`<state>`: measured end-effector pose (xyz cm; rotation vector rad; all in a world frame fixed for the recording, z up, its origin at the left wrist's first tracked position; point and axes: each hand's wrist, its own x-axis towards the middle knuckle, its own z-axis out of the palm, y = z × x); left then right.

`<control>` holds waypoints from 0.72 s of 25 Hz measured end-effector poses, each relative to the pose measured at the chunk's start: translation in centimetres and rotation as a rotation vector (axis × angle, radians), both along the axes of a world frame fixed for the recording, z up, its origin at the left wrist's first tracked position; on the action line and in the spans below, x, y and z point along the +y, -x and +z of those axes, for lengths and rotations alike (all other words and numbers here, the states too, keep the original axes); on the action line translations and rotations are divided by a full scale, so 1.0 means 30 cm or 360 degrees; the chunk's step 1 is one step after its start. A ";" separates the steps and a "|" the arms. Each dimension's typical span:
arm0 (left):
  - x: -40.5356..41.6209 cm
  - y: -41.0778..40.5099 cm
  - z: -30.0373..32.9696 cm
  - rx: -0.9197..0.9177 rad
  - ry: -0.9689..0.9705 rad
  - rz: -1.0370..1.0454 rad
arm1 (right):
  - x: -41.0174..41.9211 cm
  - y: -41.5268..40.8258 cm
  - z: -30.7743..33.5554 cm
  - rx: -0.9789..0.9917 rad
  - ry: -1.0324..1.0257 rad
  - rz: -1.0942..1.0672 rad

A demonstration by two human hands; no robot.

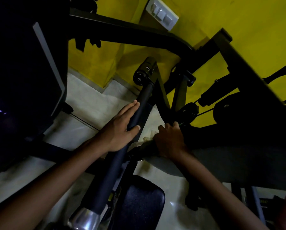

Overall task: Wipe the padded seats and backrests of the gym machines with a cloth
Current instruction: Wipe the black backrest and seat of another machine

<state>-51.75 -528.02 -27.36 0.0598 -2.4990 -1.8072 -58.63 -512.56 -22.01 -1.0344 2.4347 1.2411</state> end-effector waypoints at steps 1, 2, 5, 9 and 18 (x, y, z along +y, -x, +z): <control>0.002 -0.002 0.004 -0.0007 -0.0004 0.0000 | -0.002 0.001 -0.013 -0.0003 0.0002 -0.0019; 0.001 -0.002 0.007 -0.0015 -0.0002 -0.0001 | -0.010 0.006 -0.034 -0.0015 0.0003 -0.0038; -0.004 0.003 0.006 -0.0013 0.0051 -0.0014 | -0.025 0.010 -0.104 -0.0033 -0.0061 -0.0027; -0.002 0.001 -0.002 -0.0009 -0.0018 -0.0022 | -0.016 0.020 -0.052 -0.0114 -0.0074 0.0003; 0.001 -0.001 -0.012 0.0023 -0.0083 -0.0092 | -0.065 0.134 -0.365 -0.0405 -0.0315 -0.0274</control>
